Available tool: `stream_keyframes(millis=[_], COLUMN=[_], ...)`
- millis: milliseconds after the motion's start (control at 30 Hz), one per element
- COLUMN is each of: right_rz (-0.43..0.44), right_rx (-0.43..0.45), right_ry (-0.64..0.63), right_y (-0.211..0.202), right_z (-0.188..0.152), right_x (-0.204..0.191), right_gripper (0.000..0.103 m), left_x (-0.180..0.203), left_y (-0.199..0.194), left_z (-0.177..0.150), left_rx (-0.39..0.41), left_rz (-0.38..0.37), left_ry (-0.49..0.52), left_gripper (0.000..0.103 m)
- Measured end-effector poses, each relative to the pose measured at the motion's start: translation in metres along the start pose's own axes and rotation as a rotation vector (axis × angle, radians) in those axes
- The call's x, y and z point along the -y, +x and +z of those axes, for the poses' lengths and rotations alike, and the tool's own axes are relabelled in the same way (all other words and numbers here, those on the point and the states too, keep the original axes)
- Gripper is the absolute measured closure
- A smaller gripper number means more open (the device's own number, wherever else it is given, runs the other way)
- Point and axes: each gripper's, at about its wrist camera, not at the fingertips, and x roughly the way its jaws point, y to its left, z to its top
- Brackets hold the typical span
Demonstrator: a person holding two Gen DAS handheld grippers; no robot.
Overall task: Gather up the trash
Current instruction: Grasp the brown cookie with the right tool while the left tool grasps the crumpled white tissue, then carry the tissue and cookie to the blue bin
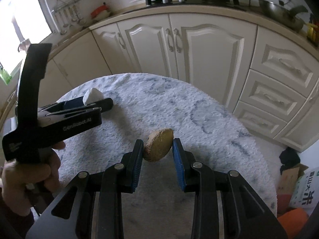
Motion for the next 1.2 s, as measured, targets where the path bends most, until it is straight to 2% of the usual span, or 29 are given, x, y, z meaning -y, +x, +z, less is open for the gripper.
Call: stream_keyframes(millis=[33, 100, 200, 667, 933, 1067, 1200], right_rz=[0.000, 0.001, -0.004, -0.020, -0.063, -0.099, -0.152], right_rx=[0.001, 0.008, 0.024, 0.159, 0.253, 0.294, 0.331], right_ry=[0.003, 0.011, 0.015, 0.069, 0.113, 0.148, 0.198], right_y=[-0.001, -0.007, -0.021, -0.131, -0.200, -0.229, -0.258], right_z=[0.000, -0.002, -0.005, -0.042, -0.068, -0.078, -0.090], right_x=[0.001, 0.001, 0.001, 0.012, 0.042, 0.065, 0.094], right_gripper=[0.073, 0.073, 0.073, 0.073, 0.073, 0.073, 0.073], left_x=[0.000, -0.003, -0.001, 0.054, 0.097, 0.123, 0.147], left_y=[0.001, 0.001, -0.011, -0.132, -0.209, -0.234, -0.242], left_z=[0.000, -0.004, -0.011, -0.057, -0.091, -0.100, -0.101], left_rx=[0.000, -0.012, 0.010, 0.152, 0.233, 0.262, 0.276], left_rz=[0.002, -0.027, -0.029, -0.107, -0.157, -0.202, -0.254], left_ry=[-0.001, -0.027, -0.023, 0.050, 0.127, 0.175, 0.213], left_gripper=[0.075, 0.076, 0.076, 0.076, 0.076, 0.076, 0.076])
